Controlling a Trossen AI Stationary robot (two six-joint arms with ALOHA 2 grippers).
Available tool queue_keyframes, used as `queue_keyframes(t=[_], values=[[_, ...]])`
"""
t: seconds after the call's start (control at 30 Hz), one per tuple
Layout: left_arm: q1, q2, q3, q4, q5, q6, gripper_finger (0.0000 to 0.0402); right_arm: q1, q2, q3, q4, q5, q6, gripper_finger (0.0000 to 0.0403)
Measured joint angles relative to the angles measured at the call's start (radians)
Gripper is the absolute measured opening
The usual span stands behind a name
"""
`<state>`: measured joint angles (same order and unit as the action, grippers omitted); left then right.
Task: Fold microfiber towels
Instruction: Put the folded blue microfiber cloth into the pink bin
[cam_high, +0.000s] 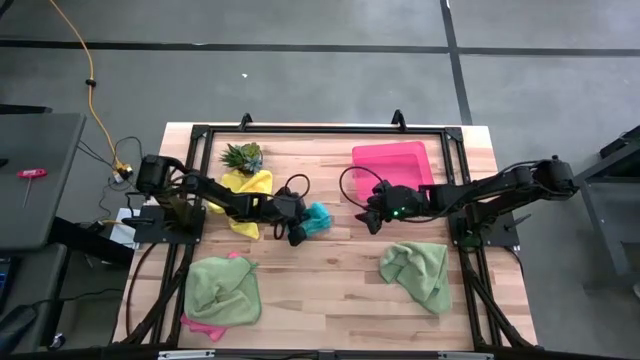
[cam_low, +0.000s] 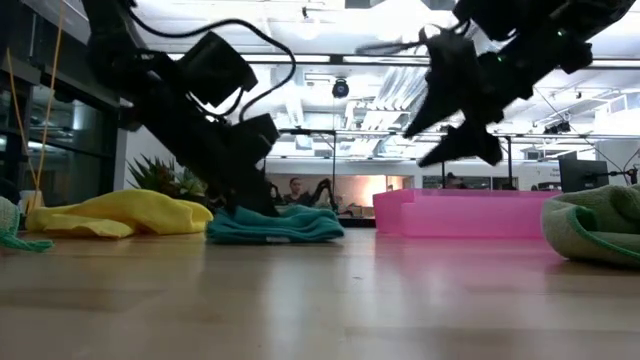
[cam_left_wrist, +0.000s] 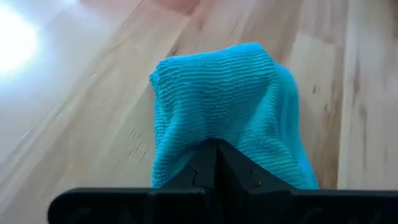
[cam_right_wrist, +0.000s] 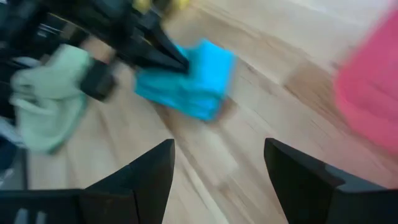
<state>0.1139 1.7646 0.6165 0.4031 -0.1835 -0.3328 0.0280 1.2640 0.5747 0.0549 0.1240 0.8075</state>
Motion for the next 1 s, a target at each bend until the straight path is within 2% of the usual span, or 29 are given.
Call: queue_keyframes(t=[0.17,0.3,0.5,0.73,1.0], values=[[-0.022,0.114,0.040,0.146,0.065,-0.020,0.0000,-0.002,0.000,0.000,0.058,-0.001,-0.022,0.0240],[-0.057,0.179,0.124,0.143,0.099,-0.004,0.0000,0.004,0.000,0.000,0.054,-0.001,-0.020,0.0240],[-0.109,0.252,0.285,0.096,0.122,0.156,0.0000,0.027,0.000,0.000,0.011,-0.025,-0.025,0.0240],[-0.121,0.269,0.403,-0.022,0.119,0.275,0.0000,0.052,0.000,0.000,-0.096,-0.083,-0.061,0.0240],[-0.121,0.226,0.432,-0.088,0.146,0.285,0.0000,0.091,0.000,0.000,-0.117,-0.134,-0.134,0.0240]])
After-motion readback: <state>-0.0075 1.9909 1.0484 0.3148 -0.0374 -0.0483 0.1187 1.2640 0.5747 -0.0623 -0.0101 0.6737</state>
